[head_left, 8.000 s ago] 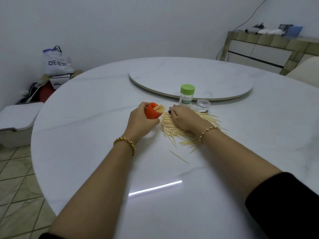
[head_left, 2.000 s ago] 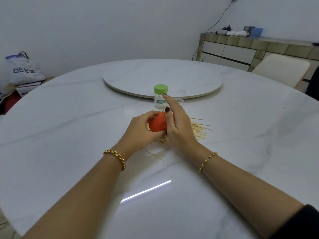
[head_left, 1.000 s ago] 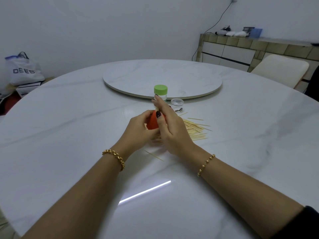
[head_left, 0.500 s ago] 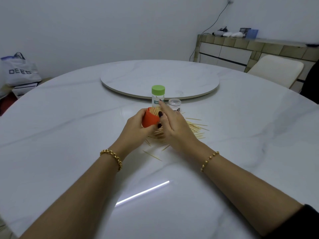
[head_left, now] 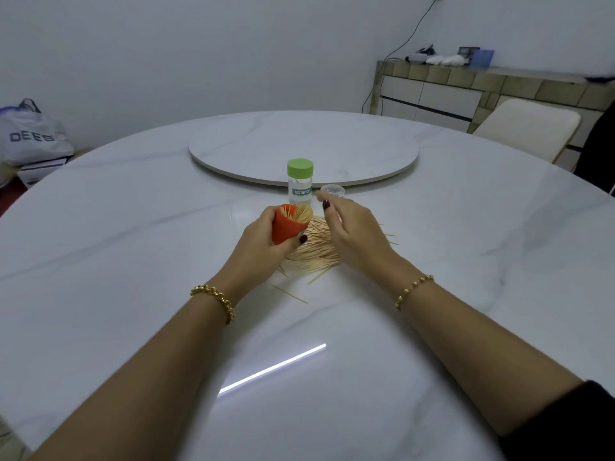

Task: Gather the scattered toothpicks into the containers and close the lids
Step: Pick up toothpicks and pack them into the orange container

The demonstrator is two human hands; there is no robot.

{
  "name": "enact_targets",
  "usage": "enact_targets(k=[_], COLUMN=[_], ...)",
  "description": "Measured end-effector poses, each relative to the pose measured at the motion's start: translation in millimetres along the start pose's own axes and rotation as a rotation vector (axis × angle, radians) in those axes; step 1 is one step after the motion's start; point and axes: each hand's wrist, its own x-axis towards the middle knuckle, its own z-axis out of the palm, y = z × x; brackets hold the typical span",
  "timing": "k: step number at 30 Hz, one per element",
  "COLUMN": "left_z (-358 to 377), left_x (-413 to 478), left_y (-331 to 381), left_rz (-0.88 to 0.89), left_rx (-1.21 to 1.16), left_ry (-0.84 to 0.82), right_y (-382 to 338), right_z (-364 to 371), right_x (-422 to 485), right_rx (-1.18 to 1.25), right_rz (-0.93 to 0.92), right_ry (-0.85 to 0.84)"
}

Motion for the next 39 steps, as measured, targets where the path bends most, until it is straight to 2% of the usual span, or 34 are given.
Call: enact_targets(k=[5, 8, 17, 27, 33, 39], left_z=[1, 1, 2, 1, -1, -3], left_x=[0, -1, -2, -2, -2, -1], left_y=[1, 1, 1, 0, -2, -4], left_rz=[-0.006, -0.008, 0.002, 0.025, 0.023, 0.022], left_rx=[0.029, 0.033, 0.051, 0.104, 0.131, 0.145], left_ry=[0.0, -0.002, -0.007, 0.019, 0.041, 0.063], right_y=[40, 51, 48, 52, 47, 32], right_z=[-6, -8, -5, -6, -6, -9], right_x=[8, 7, 5, 7, 7, 6], right_rx=[-0.246, -0.325, -0.366, -0.372, -0.22, -0.043], right_rz=[0.155, 0.162, 0.131, 0.151, 0.096, -0.064], right_ry=[-0.232, -0.284, -0.127, -0.057, 0.086, 0.266])
